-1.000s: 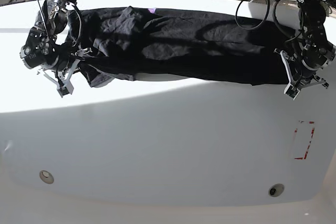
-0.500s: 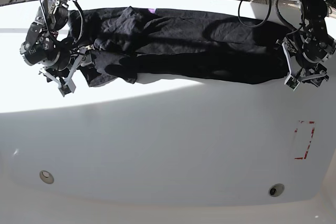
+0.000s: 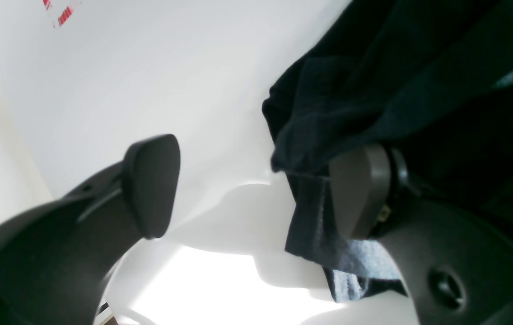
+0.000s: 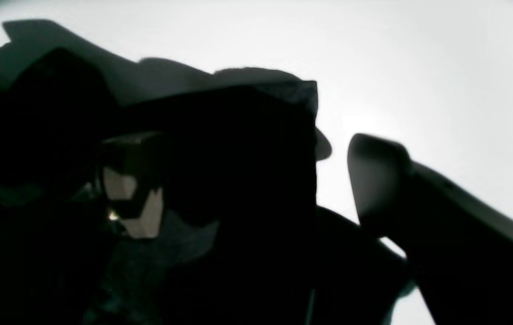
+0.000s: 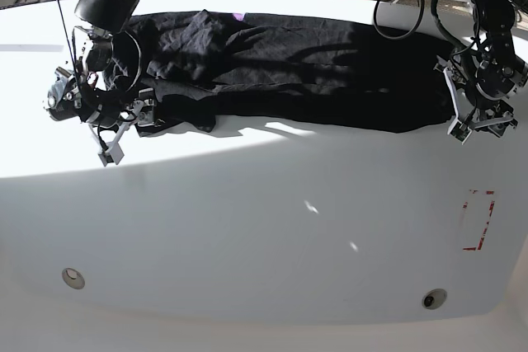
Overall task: Layout the t-shirt on the table in an organized manner, then fold the t-shirt properly
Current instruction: 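Fold the held shirt edges back over the shirt body with both grippers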
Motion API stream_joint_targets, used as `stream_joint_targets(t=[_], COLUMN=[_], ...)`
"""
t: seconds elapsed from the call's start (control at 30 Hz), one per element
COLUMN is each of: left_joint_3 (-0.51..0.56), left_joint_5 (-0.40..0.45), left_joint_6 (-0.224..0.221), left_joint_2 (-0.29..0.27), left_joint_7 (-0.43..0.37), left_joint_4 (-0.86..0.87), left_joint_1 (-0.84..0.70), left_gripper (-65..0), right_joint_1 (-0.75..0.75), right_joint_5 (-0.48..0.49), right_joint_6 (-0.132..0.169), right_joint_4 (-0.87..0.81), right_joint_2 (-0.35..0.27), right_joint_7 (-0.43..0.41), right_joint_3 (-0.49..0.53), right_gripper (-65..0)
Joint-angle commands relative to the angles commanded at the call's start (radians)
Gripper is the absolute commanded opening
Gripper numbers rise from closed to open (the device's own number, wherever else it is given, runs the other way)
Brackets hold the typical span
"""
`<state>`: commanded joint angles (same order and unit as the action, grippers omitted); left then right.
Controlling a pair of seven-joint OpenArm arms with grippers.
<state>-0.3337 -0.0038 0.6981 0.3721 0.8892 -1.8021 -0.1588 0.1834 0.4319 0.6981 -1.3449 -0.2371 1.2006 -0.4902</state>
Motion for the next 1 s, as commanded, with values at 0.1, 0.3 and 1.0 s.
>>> stream_joint_targets(t=[0.1,0.3,1.0], left_joint_3=[0.002,0.002,0.006], left_joint_5=[0.0,0.0,0.002], left_joint_6=[0.0,0.0,0.0], left_joint_2=[0.0,-0.003,-0.006], left_joint_7=[0.0,-0.002,-0.002], left_joint_4=[0.0,0.0,0.0], left_joint_1=[0.0,0.021,0.04], left_gripper=[-20.7,-21.7,-21.7], right_joint_1=[0.009,0.002,0.002], right_joint_5=[0.002,0.003,0.172], right_joint_6=[0.0,0.0,0.0], right_joint_4=[0.031,0.031,-0.057], right_joint_2=[0.0,0.003,-0.003], right_joint_7=[0.0,0.002,0.126], right_joint_3=[0.0,0.0,0.0], right_gripper=[-8.1,-11.6,-57.1])
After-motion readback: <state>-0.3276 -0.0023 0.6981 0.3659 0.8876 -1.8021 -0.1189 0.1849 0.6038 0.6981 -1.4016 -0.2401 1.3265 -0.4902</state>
